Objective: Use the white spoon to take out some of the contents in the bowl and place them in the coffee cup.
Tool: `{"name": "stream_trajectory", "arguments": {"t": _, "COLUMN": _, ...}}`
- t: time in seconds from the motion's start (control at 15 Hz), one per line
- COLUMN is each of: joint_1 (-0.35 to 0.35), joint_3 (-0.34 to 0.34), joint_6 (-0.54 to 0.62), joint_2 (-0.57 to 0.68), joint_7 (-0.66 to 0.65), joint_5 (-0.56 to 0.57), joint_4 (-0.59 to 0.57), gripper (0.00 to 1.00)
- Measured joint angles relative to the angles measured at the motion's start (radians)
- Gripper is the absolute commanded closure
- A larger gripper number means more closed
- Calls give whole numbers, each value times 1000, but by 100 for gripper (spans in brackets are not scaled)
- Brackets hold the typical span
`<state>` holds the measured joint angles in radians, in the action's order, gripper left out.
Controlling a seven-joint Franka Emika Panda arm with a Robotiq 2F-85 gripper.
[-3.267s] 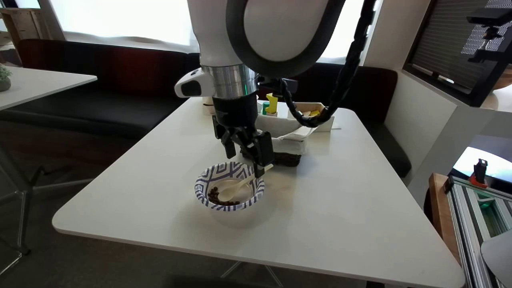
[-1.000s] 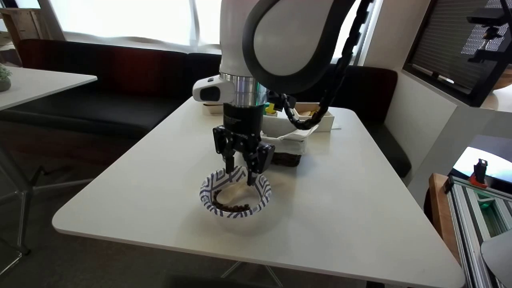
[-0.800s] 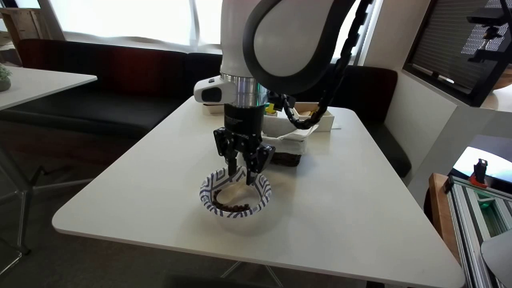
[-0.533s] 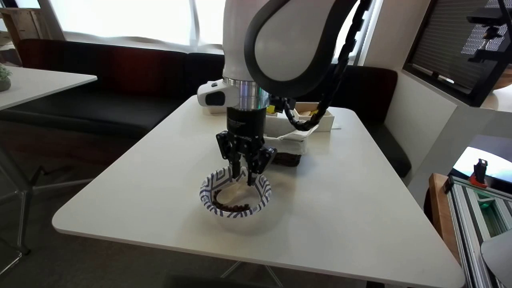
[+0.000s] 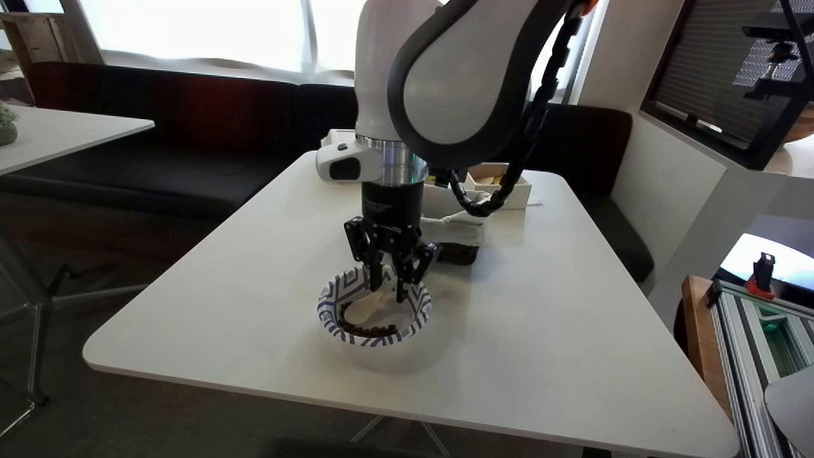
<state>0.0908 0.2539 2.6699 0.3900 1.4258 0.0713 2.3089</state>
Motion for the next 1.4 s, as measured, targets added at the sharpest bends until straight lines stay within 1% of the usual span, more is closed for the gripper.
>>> {"name": "stream_trajectory", "arguments": {"t": 0.07, "joint_1": 0, "joint_3": 0, "joint_6": 6, "joint_2": 3, "joint_7": 3, "joint_5": 0, "joint_4": -1, "gripper": 65}}
{"name": "stream_trajectory", "arguments": {"t": 0.13, "joint_1": 0, "joint_3": 0, "joint_6": 14, "joint_2": 6, "joint_7": 7, "joint_5": 0, "joint_4": -1, "gripper": 79}}
{"name": "stream_trajectory", "arguments": {"t": 0.27, "joint_1": 0, "joint_3": -1, "joint_6": 18, "joint_2": 10, "joint_7": 11, "joint_5": 0, "joint_4": -3, "gripper": 95}}
{"name": "stream_trajectory", "arguments": {"t": 0.33, "joint_1": 0, "joint_3": -1, "joint_6": 18, "joint_2": 11, "joint_7": 12, "joint_5": 0, "joint_4": -4, "gripper": 99}}
{"name": "stream_trajectory", "arguments": {"t": 0.4, "joint_1": 0, "joint_3": -2, "joint_6": 18, "joint_2": 11, "joint_7": 12, "joint_5": 1, "joint_4": -4, "gripper": 100}}
{"name": "stream_trajectory", "arguments": {"t": 0.47, "joint_1": 0, "joint_3": -3, "joint_6": 18, "joint_2": 11, "joint_7": 12, "joint_5": 1, "joint_4": -5, "gripper": 97}}
{"name": "stream_trajectory", "arguments": {"t": 0.6, "joint_1": -2, "joint_3": -5, "joint_6": 18, "joint_2": 11, "joint_7": 12, "joint_5": 1, "joint_4": -5, "gripper": 96}}
{"name": "stream_trajectory", "arguments": {"t": 0.73, "joint_1": -18, "joint_3": -19, "joint_6": 18, "joint_2": 9, "joint_7": -2, "joint_5": 11, "joint_4": -5, "gripper": 96}}
{"name": "stream_trajectory", "arguments": {"t": 0.87, "joint_1": -47, "joint_3": -43, "joint_6": 18, "joint_2": 0, "joint_7": -48, "joint_5": 38, "joint_4": -4, "gripper": 96}}
{"name": "stream_trajectory", "arguments": {"t": 1.2, "joint_1": -158, "joint_3": -137, "joint_6": 13, "joint_2": -55, "joint_7": -283, "joint_5": 200, "joint_4": 9, "gripper": 96}}
{"name": "stream_trajectory", "arguments": {"t": 1.4, "joint_1": -213, "joint_3": -175, "joint_6": -22, "joint_2": -78, "joint_7": -442, "joint_5": 315, "joint_4": 9, "gripper": 96}}
